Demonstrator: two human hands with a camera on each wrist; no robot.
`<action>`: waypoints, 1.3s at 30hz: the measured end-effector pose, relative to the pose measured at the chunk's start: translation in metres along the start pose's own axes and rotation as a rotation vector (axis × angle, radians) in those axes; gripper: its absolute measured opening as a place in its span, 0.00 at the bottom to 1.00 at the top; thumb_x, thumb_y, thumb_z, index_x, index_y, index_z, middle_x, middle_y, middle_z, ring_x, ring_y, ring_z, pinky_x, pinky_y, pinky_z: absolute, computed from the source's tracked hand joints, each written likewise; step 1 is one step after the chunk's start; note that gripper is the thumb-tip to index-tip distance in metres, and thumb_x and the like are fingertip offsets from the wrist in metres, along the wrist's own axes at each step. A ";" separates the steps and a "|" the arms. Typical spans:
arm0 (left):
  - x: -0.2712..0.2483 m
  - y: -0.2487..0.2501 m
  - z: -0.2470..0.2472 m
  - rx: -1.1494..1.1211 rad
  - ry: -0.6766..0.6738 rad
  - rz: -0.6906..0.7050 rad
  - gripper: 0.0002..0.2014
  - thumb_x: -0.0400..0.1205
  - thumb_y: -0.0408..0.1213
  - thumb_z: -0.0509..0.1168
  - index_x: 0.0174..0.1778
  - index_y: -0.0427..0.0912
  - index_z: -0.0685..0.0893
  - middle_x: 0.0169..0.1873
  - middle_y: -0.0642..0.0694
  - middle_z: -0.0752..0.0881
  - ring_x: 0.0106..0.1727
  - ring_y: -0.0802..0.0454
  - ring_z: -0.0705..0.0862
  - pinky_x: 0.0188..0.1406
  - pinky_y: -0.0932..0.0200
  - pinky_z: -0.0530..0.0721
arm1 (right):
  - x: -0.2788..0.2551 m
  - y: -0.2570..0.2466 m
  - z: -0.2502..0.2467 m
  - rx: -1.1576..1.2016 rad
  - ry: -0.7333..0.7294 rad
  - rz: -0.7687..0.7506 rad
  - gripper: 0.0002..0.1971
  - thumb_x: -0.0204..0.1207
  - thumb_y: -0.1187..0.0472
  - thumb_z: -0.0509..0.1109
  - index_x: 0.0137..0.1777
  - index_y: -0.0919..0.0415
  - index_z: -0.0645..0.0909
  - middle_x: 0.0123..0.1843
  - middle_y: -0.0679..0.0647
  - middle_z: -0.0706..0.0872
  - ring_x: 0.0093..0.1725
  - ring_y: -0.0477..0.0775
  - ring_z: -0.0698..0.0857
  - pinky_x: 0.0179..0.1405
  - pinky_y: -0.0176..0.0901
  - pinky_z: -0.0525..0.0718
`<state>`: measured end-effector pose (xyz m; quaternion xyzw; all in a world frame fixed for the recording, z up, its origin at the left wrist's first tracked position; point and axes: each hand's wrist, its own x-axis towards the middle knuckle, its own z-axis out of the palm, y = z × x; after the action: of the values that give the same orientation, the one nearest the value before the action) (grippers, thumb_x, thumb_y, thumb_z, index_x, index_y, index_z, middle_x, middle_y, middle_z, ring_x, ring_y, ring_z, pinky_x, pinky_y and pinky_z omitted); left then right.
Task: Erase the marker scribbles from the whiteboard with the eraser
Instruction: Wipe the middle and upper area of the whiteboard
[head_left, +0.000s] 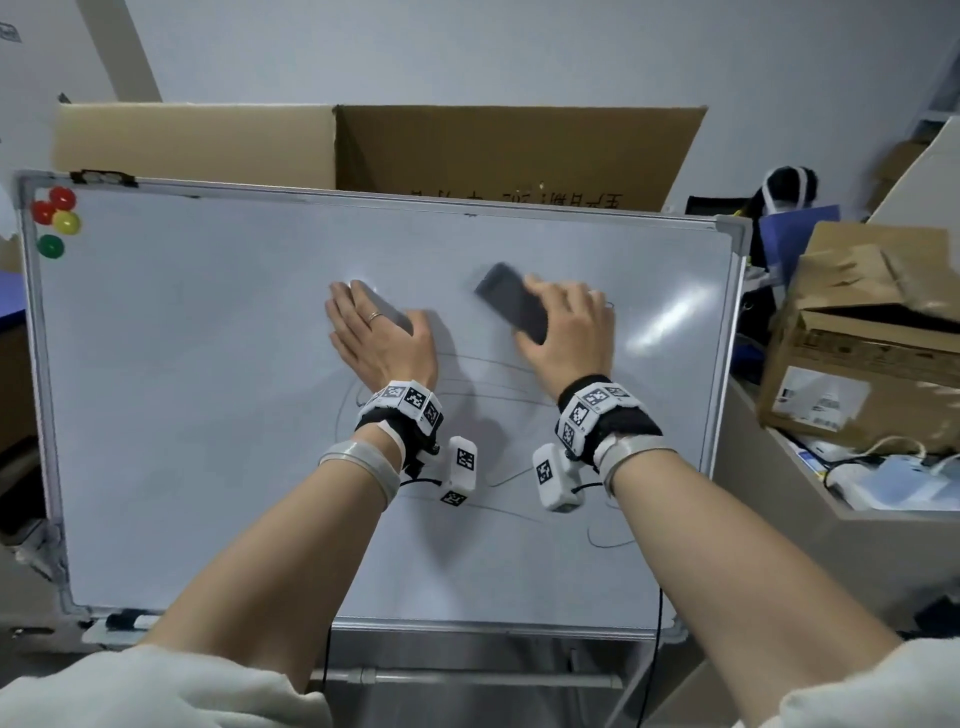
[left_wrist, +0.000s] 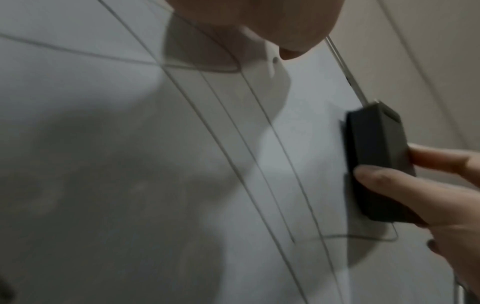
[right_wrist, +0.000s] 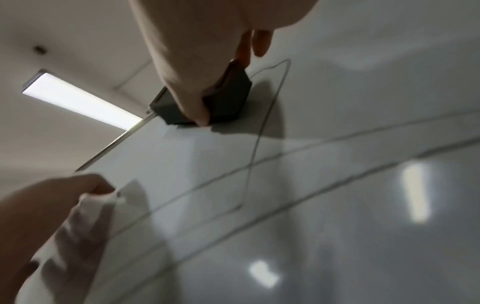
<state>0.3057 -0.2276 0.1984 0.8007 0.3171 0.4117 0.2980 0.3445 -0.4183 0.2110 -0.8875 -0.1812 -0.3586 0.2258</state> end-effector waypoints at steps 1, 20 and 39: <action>-0.005 0.006 0.002 0.001 0.000 0.022 0.40 0.79 0.52 0.58 0.86 0.44 0.52 0.86 0.50 0.48 0.87 0.50 0.44 0.85 0.47 0.43 | 0.005 0.012 -0.008 0.002 0.044 0.096 0.29 0.70 0.47 0.76 0.72 0.45 0.76 0.61 0.54 0.82 0.59 0.63 0.77 0.57 0.54 0.75; -0.004 0.099 0.012 0.206 -0.069 0.308 0.41 0.79 0.63 0.55 0.85 0.50 0.53 0.86 0.49 0.49 0.87 0.45 0.45 0.83 0.41 0.44 | -0.007 0.065 -0.029 0.081 0.066 0.116 0.30 0.66 0.45 0.75 0.71 0.46 0.77 0.58 0.53 0.80 0.58 0.59 0.76 0.59 0.50 0.74; 0.049 0.134 0.023 0.312 -0.287 0.683 0.47 0.60 0.82 0.58 0.63 0.47 0.79 0.54 0.48 0.75 0.66 0.42 0.70 0.79 0.42 0.51 | -0.021 0.051 -0.028 0.072 0.153 0.299 0.29 0.70 0.48 0.78 0.69 0.52 0.74 0.62 0.58 0.77 0.63 0.59 0.73 0.50 0.53 0.83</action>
<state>0.3833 -0.2789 0.3094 0.9450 0.0465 0.3180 0.0598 0.3396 -0.4786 0.2003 -0.8659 -0.0422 -0.3809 0.3215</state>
